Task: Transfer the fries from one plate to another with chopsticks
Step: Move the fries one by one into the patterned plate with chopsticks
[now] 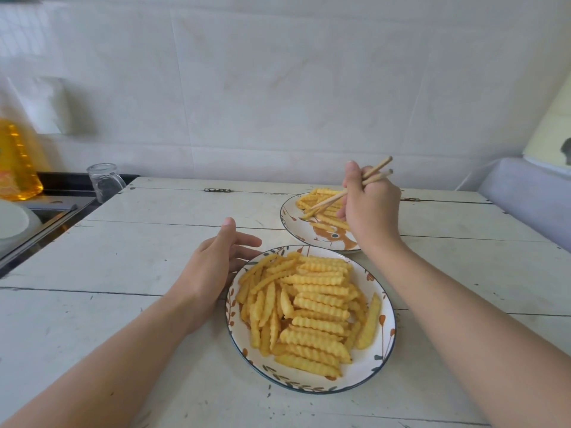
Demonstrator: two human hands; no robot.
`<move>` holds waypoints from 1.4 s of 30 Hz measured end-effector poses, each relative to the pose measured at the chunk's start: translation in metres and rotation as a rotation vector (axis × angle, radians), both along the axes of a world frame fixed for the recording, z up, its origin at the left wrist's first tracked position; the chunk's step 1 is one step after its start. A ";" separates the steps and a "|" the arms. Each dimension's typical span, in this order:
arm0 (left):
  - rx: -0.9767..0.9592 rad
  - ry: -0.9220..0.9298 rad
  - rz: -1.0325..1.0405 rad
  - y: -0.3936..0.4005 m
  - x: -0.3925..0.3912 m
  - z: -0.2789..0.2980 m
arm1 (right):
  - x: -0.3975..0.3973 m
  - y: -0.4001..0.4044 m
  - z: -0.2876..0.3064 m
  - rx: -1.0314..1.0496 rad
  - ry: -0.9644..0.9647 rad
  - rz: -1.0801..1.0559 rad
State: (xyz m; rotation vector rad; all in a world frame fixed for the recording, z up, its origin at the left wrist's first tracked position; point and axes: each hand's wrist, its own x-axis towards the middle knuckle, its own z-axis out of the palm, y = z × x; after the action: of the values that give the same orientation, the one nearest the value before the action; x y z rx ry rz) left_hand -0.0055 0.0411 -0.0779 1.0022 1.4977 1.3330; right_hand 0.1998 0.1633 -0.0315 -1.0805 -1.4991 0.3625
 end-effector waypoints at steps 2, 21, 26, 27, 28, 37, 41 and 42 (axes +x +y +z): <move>-0.001 -0.004 -0.001 0.000 0.000 0.000 | -0.001 0.003 0.002 -0.024 -0.009 -0.038; 0.017 0.023 0.013 -0.002 0.003 0.000 | 0.111 -0.054 0.067 -0.258 0.538 0.251; 0.015 0.022 0.008 -0.003 0.003 -0.001 | 0.120 -0.074 0.069 -0.323 0.254 0.221; 0.014 0.024 0.005 -0.002 0.003 -0.001 | 0.121 -0.076 0.070 -0.329 0.206 0.213; 0.015 0.025 0.003 -0.003 0.003 -0.002 | 0.121 -0.078 0.072 -0.330 0.176 0.208; 0.034 0.026 -0.005 -0.004 0.004 -0.005 | 0.125 -0.072 0.080 -0.361 0.022 0.276; 0.040 0.058 0.003 -0.005 0.006 -0.003 | 0.125 -0.045 0.083 -0.234 0.292 0.161; 0.029 0.067 -0.003 -0.004 0.007 -0.002 | 0.121 -0.036 0.077 -0.192 0.319 0.131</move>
State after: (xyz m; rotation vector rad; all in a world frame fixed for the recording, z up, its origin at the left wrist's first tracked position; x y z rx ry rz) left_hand 0.0014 0.0368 -0.0802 1.0766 1.5305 1.3339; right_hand 0.3208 0.1274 0.0456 -1.0207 -1.2696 0.7476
